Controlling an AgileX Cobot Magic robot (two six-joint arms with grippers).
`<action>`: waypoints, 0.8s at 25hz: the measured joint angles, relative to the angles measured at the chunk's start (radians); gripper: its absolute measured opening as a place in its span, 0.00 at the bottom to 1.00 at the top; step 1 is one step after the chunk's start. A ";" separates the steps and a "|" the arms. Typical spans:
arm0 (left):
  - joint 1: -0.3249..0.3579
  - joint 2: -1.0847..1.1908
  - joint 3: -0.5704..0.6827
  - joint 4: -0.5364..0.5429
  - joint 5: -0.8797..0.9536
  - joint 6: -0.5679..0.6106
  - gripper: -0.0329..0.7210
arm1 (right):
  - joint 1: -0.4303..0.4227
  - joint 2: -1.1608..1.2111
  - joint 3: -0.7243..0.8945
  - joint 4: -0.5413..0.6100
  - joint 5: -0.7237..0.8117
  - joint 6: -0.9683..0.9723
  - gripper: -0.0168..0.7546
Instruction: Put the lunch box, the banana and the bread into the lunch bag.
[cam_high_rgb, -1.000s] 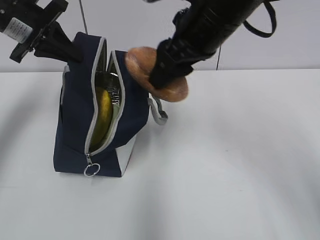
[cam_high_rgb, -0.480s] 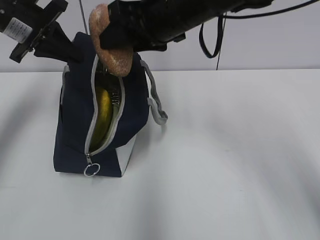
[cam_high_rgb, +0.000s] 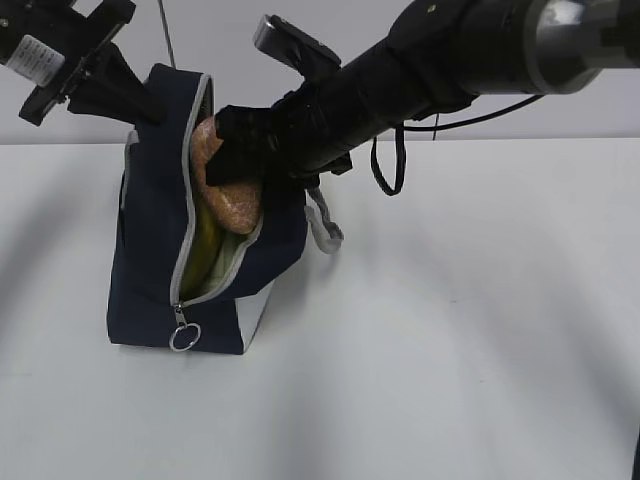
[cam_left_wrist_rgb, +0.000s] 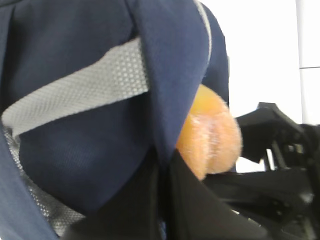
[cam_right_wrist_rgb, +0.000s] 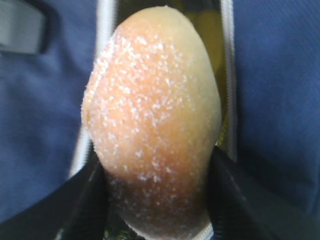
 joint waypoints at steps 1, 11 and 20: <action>0.000 0.000 0.000 0.000 0.000 0.000 0.04 | 0.000 0.008 0.000 -0.002 0.002 0.000 0.54; 0.000 0.000 0.000 0.000 -0.001 0.000 0.04 | 0.000 0.012 -0.033 -0.040 0.066 -0.047 0.86; 0.000 0.000 0.000 0.000 0.000 0.000 0.04 | -0.004 0.012 -0.153 -0.205 0.205 -0.033 0.83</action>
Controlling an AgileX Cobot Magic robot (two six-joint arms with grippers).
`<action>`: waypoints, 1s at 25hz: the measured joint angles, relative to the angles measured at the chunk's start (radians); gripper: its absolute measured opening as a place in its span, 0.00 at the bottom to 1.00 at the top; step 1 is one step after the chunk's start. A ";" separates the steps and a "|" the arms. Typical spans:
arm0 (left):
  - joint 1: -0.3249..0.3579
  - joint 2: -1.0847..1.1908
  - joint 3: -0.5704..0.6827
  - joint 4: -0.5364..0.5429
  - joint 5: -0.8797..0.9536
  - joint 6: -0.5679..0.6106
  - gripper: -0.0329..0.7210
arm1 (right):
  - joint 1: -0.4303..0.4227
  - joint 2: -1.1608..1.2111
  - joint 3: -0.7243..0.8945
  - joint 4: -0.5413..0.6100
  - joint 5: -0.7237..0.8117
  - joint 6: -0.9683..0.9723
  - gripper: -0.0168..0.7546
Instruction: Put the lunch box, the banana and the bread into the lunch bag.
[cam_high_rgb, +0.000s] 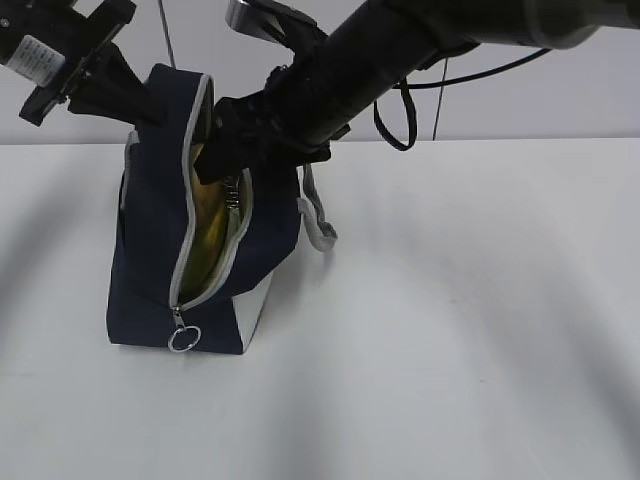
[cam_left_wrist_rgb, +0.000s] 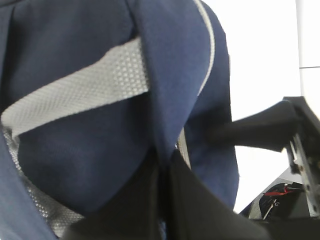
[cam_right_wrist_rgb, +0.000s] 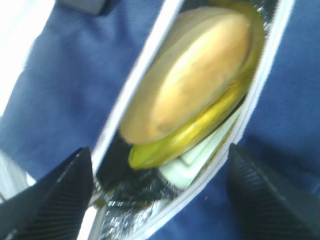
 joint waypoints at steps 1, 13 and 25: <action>0.000 0.000 0.000 0.000 0.000 0.000 0.04 | -0.004 0.000 -0.020 -0.015 0.032 0.008 0.80; 0.000 0.000 0.000 0.000 0.000 0.000 0.04 | -0.139 0.000 -0.232 -0.159 0.312 0.251 0.61; 0.000 0.000 0.000 0.000 0.000 0.000 0.04 | -0.159 0.101 -0.235 -0.094 0.324 0.285 0.53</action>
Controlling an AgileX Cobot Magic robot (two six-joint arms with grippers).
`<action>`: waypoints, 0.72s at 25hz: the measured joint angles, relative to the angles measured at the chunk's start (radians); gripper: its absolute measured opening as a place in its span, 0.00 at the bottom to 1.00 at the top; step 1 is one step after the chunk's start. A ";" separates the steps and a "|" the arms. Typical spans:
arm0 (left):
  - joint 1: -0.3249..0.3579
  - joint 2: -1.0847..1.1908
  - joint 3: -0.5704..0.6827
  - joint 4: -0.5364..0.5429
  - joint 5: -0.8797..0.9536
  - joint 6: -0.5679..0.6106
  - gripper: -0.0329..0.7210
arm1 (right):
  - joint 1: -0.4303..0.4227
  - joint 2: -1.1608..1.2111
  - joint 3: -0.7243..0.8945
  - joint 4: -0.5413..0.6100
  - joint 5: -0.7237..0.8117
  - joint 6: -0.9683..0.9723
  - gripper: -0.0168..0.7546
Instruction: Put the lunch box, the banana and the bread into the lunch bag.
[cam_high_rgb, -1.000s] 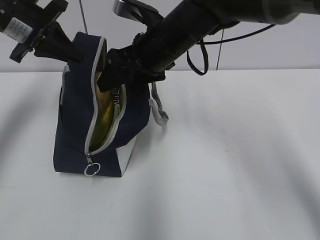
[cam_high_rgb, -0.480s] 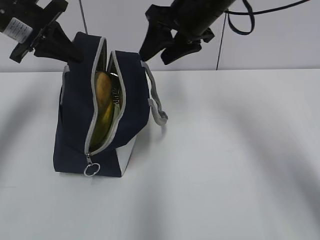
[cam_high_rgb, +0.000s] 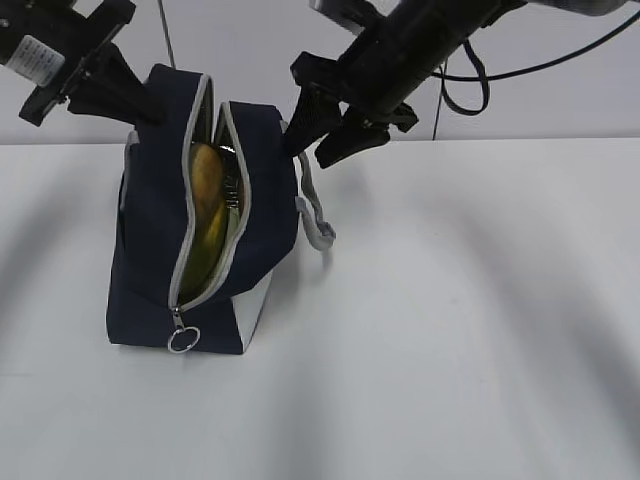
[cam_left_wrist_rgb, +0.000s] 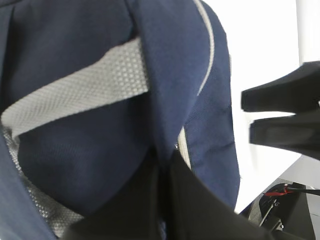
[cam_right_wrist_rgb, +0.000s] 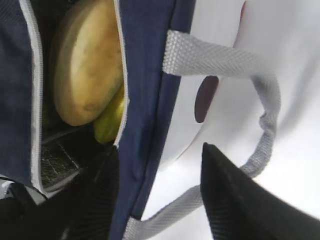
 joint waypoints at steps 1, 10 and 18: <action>0.000 0.000 0.000 0.000 0.000 0.000 0.04 | 0.000 0.010 0.000 0.019 0.000 0.000 0.53; 0.000 0.000 0.000 0.000 0.000 0.000 0.04 | 0.006 0.076 -0.001 0.118 -0.006 -0.016 0.49; 0.000 0.000 0.000 0.001 0.000 0.000 0.04 | 0.007 0.076 -0.001 0.134 -0.020 -0.039 0.13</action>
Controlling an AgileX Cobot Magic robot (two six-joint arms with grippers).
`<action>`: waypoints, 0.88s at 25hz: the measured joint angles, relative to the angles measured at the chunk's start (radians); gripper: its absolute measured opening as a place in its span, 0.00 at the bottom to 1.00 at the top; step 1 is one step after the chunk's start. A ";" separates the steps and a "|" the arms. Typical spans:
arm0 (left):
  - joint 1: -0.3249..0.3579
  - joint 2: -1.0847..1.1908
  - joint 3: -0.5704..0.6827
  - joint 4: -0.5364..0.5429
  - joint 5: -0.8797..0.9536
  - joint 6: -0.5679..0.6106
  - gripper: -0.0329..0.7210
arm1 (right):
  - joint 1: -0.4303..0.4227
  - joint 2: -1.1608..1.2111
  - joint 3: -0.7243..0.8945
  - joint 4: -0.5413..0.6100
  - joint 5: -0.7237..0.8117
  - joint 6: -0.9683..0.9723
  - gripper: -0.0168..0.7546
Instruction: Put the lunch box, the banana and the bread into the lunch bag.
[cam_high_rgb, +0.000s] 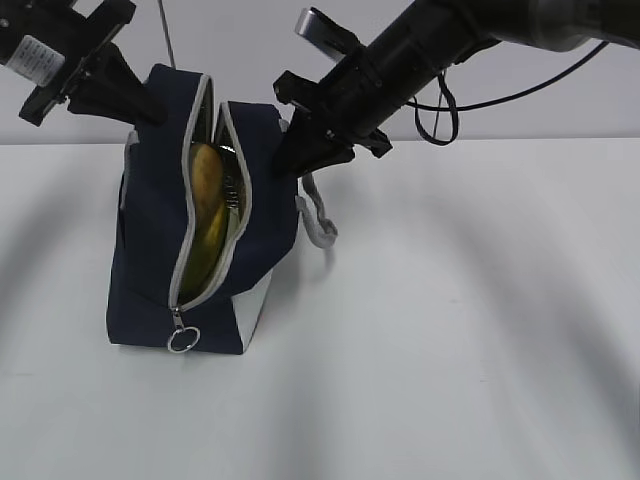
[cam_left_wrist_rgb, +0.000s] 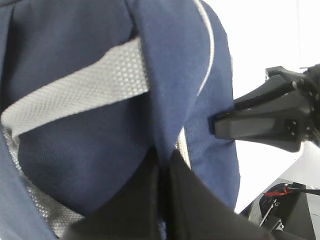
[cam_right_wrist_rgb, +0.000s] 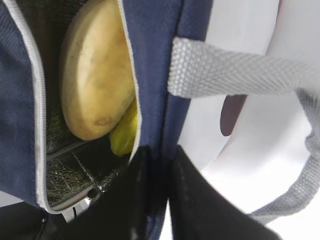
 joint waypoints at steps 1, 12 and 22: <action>0.000 0.000 0.000 0.000 0.000 0.000 0.04 | 0.000 0.000 0.000 0.002 0.000 -0.010 0.09; 0.000 0.000 0.000 -0.072 0.000 0.012 0.04 | 0.000 0.000 -0.137 -0.007 0.028 -0.040 0.02; -0.078 0.000 0.000 -0.144 -0.031 0.031 0.04 | 0.000 -0.058 -0.244 -0.206 0.048 0.100 0.02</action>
